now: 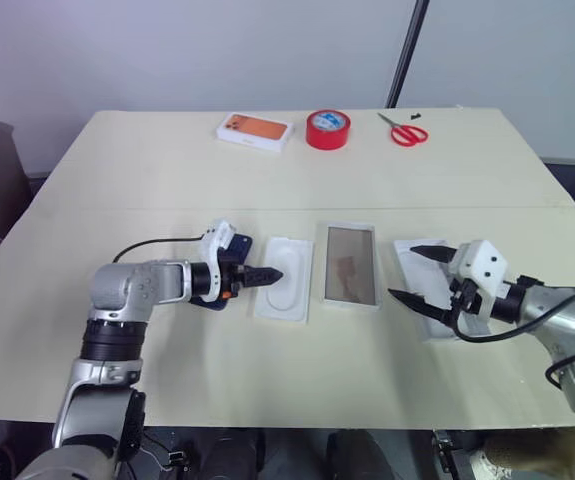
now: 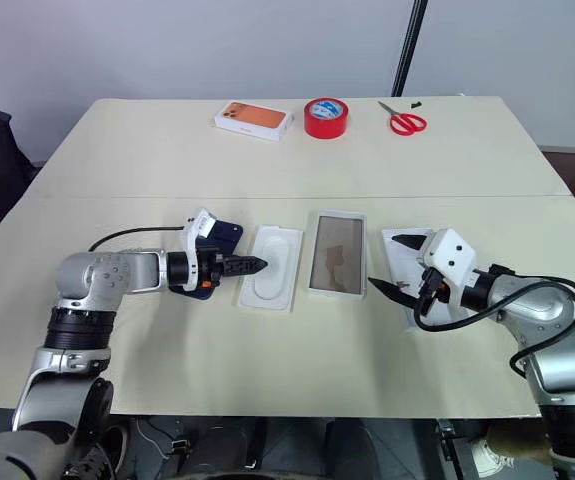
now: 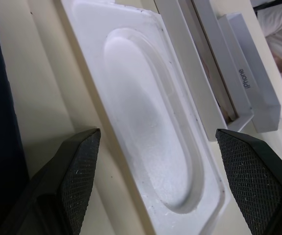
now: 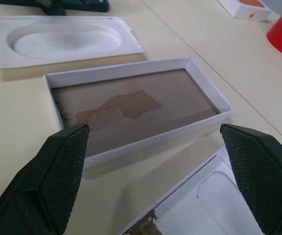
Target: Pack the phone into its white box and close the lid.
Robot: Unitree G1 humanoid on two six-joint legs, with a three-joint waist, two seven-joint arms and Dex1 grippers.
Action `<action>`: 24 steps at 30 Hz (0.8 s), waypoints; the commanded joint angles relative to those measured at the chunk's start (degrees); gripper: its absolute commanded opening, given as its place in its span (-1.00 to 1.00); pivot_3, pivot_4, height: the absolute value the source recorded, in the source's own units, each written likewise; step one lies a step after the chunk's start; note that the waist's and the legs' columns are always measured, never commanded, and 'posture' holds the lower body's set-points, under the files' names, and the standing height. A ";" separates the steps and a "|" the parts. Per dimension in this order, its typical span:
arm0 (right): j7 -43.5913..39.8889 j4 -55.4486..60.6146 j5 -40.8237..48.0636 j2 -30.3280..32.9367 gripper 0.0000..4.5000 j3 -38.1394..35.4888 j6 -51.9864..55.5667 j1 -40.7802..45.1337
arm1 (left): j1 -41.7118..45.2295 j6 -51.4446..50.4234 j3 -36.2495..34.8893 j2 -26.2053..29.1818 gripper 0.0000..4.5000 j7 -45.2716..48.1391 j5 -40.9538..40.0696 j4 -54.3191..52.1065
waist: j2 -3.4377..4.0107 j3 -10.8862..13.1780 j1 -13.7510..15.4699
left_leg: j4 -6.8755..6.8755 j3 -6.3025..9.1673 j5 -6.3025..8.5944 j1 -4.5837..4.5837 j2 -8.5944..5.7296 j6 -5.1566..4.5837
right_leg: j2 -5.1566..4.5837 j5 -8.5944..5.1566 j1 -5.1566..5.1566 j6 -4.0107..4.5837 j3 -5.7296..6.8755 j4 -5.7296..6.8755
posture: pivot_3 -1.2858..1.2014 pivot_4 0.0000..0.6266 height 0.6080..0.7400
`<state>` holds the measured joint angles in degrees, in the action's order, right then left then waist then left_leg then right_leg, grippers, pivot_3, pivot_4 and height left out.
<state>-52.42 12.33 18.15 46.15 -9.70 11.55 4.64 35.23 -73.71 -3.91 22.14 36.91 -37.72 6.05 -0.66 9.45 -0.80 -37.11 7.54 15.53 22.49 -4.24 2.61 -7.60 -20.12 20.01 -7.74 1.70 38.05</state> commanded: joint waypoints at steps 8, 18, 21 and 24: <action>1.09 3.12 -1.27 0.02 1.00 -0.34 -1.45 0.33 | -2.78 -1.11 0.37 0.03 -0.98 -1.40 1.02 2.18 | 0.00 0.00 0.04 | 0.01 0.01 0.00 0.00 -0.01 0.00 | 0.00 0.00 0.00 0.00 0.00 -0.02 | 0.03 -0.52 1.00; 1.12 8.47 -2.41 -3.97 1.00 10.35 2.30 1.64 | 0.65 -3.47 -13.59 -4.50 -1.00 -9.18 -3.19 1.54 | -0.04 0.01 -0.26 | 0.01 0.02 0.00 -0.01 0.04 0.01 | 0.03 0.00 0.03 0.00 0.00 0.01 | 0.03 -0.52 1.00; 1.12 7.47 -4.04 -5.92 1.00 15.25 5.09 4.48 | 1.90 -4.60 -17.17 -5.09 -1.00 -10.62 -4.88 0.86 | -0.09 0.04 -0.24 | -0.01 0.02 -0.01 0.02 0.02 0.02 | 0.01 0.00 0.06 0.00 -0.01 0.02 | 0.03 -0.52 1.00; 0.72 3.95 -9.23 -5.79 1.00 20.22 4.16 7.36 | 2.13 -4.05 -17.47 -5.42 -1.00 -11.28 -4.97 0.21 | -0.09 0.04 -0.04 | -0.01 0.03 -0.02 0.03 0.01 0.03 | 0.00 0.00 0.07 0.00 -0.01 0.02 | 0.03 -0.52 1.00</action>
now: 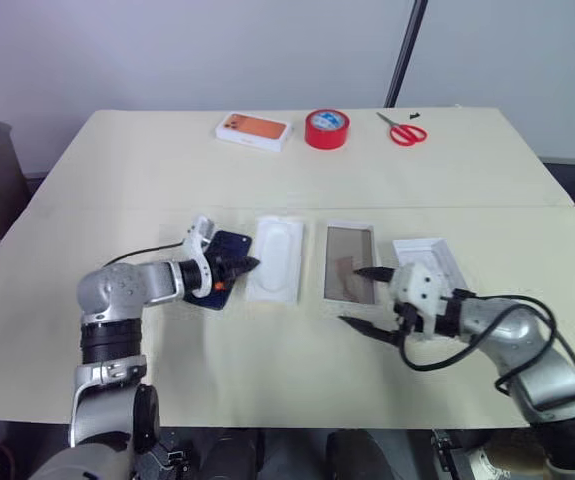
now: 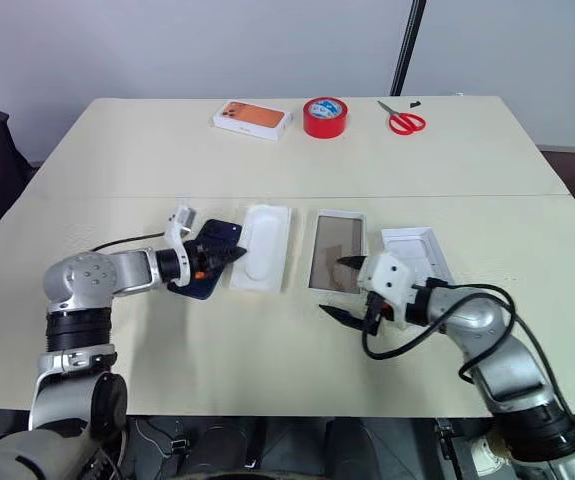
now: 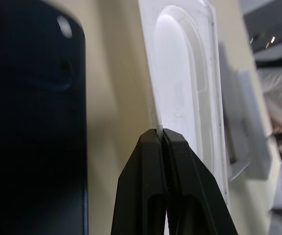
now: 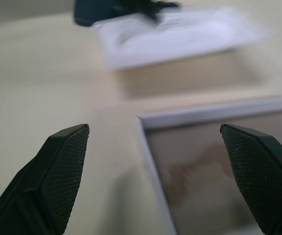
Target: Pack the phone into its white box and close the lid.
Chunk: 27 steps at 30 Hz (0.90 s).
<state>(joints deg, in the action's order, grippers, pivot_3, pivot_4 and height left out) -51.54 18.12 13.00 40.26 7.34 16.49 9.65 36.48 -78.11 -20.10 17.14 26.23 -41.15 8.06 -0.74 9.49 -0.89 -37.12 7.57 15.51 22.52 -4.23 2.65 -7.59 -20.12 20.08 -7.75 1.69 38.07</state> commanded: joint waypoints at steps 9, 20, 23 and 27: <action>-5.79 -9.15 -7.90 3.91 -0.11 6.56 -4.17 4.27 | 2.38 5.47 -4.10 -3.04 -1.00 -6.27 -2.15 -5.62 | -0.04 0.01 0.16 | -0.02 0.01 -0.01 0.06 -0.02 0.01 | -0.02 0.00 0.02 0.00 0.01 -0.03 | 0.03 -0.52 1.00; -0.03 -10.37 -14.44 -8.66 -0.98 14.76 -4.90 10.76 | 3.59 6.66 -3.73 -6.55 -1.00 -9.92 -4.45 -8.60 | -0.07 0.03 -0.15 | 0.04 0.01 -0.07 0.06 0.02 0.12 | 0.02 0.00 0.12 0.00 0.00 0.04 | 0.03 -0.52 1.00; 1.33 -10.88 -17.35 -10.52 -0.98 16.82 -4.43 11.20 | 2.16 5.81 -1.75 -6.90 -1.00 -10.49 -4.52 -10.23 | -0.07 0.03 -0.17 | 0.03 0.02 -0.07 0.10 0.00 0.12 | 0.00 0.00 0.14 0.00 0.00 0.03 | 0.03 -0.52 1.00; 0.60 -9.69 -15.16 -11.17 -0.57 15.42 -2.17 10.57 | -0.74 5.87 3.47 -3.81 -1.00 -8.00 -3.38 -13.01 | -0.06 0.02 -0.29 | 0.05 0.02 -0.08 0.09 0.01 0.14 | 0.02 0.00 0.15 0.00 0.00 0.05 | 0.03 -0.52 1.00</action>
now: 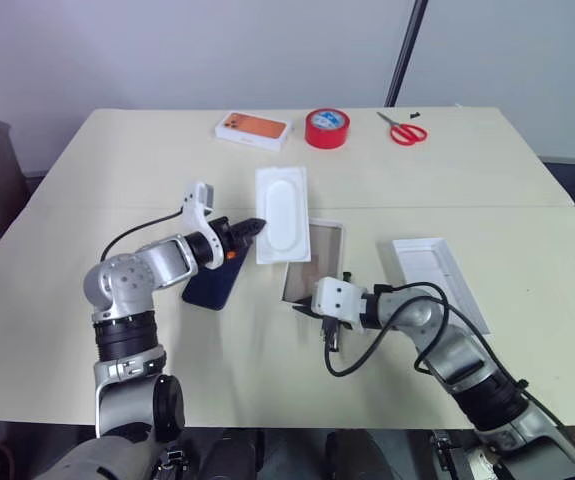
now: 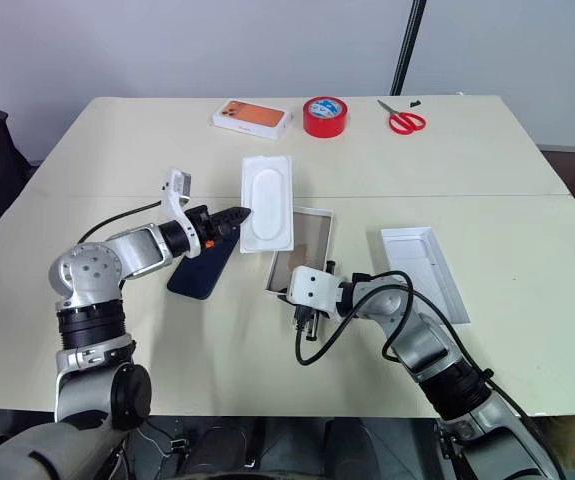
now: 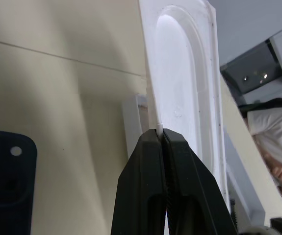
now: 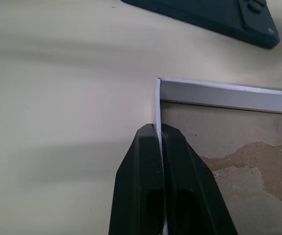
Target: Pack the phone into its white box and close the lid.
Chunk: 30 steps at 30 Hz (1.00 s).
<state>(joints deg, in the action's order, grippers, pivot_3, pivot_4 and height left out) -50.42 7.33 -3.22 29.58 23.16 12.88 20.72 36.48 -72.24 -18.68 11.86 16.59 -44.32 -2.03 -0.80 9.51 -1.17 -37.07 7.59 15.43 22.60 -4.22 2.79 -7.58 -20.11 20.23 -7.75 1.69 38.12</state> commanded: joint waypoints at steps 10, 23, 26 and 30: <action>-4.09 13.91 5.22 9.09 0.76 -8.89 7.89 -4.24 | -2.13 4.28 6.55 3.39 -1.00 3.64 1.19 -2.46 | 0.00 0.00 0.53 | -0.02 0.02 0.00 0.09 -0.06 0.00 | -0.05 0.00 0.03 0.00 0.00 -0.03 | 0.03 -0.52 1.00; 4.22 11.81 11.91 10.39 0.78 -25.77 13.83 -8.79 | -0.43 4.39 10.53 -1.71 -0.87 3.98 1.86 2.66 | -0.02 0.01 0.21 | -0.03 -0.01 0.00 0.24 -0.05 -0.01 | -0.01 0.00 0.17 0.00 0.02 0.00 | 0.03 -0.52 1.00; 5.18 11.88 11.71 10.26 0.79 -25.44 13.16 -9.47 | -0.44 3.06 9.81 -1.52 -0.37 4.27 0.92 2.50 | -0.02 0.01 0.29 | -0.04 -0.02 0.00 0.24 -0.04 -0.01 | -0.02 0.00 0.17 0.00 0.02 0.00 | 0.03 -0.52 1.00; 7.61 11.64 13.09 7.97 0.79 -25.36 15.28 -7.83 | -0.20 1.69 9.18 -0.44 0.53 5.41 -0.11 1.70 | -0.02 0.01 0.24 | -0.05 0.00 0.00 0.25 -0.05 -0.01 | -0.03 0.00 0.17 0.00 0.02 0.00 | 0.03 -0.52 1.00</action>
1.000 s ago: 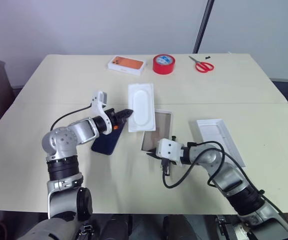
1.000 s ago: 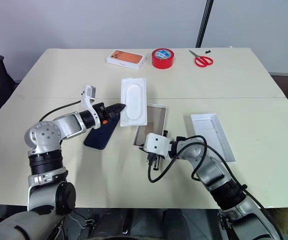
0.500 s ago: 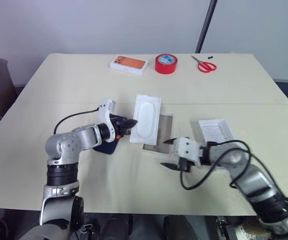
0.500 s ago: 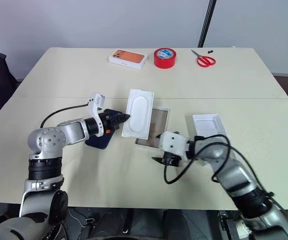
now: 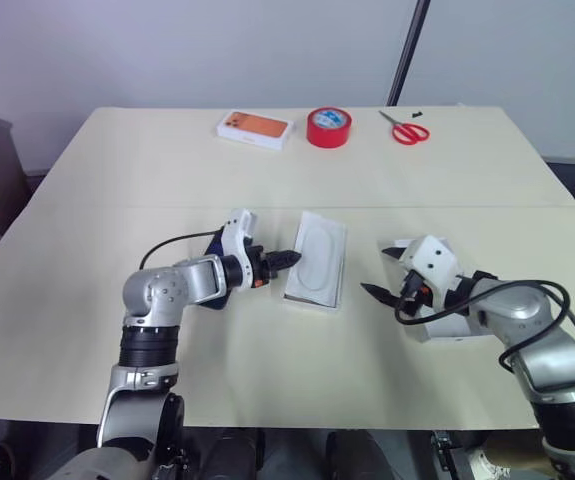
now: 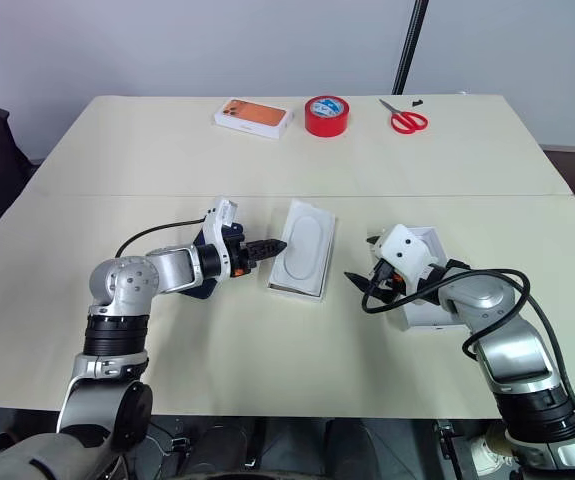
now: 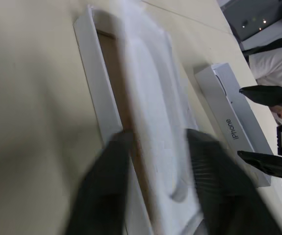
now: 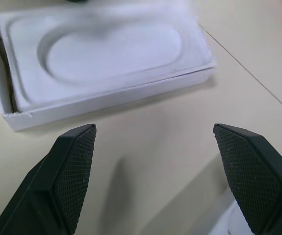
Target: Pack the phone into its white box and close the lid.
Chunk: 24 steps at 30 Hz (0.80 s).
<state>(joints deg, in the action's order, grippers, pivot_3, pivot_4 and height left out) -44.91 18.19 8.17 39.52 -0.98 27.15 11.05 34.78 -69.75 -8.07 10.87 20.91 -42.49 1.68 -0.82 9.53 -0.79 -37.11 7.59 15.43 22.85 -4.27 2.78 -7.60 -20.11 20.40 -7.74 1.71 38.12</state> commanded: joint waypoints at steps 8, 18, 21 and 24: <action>7.77 -1.92 2.14 -11.36 0.41 4.24 4.42 13.01 | -3.82 20.93 6.38 10.63 0.77 12.42 9.26 -8.07 | 0.07 -0.03 -0.39 | 0.05 0.01 -0.02 -0.01 0.05 0.04 | 0.03 0.00 0.04 0.01 -0.01 0.00 | 0.03 -0.52 1.00; 13.61 -17.56 -7.86 -18.94 -0.98 15.67 0.07 20.27 | -8.04 34.80 2.78 18.70 0.77 18.75 14.30 -1.98 | 0.08 -0.02 -0.42 | 0.06 0.06 -0.03 0.07 0.03 0.06 | 0.02 0.00 0.14 0.01 -0.01 0.03 | 0.03 -0.52 1.00; 11.64 -20.66 -11.77 -17.93 -0.98 20.72 -0.16 20.28 | -8.30 35.83 2.86 18.69 0.77 18.78 14.90 -1.73 | 0.08 -0.02 -0.39 | 0.04 0.06 -0.03 0.08 0.02 0.06 | 0.01 0.00 0.14 0.01 -0.01 0.03 | 0.03 -0.52 1.00; 7.73 -19.99 -14.53 -14.96 -0.98 25.18 -0.95 18.21 | -8.56 35.55 2.46 18.05 0.77 18.22 14.46 -2.45 | 0.07 -0.04 -0.33 | 0.03 0.08 -0.03 0.07 0.01 0.05 | 0.01 0.00 0.12 0.01 0.00 0.02 | 0.03 -0.52 1.00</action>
<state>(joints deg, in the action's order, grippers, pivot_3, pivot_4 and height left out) -34.62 -1.66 -4.89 23.24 21.69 25.64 31.19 26.20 -35.15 -3.93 28.97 39.26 -27.65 0.68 -0.75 9.48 -1.12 -37.11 7.67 15.40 22.92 -4.27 2.83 -7.60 -20.11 20.51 -7.73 1.71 38.14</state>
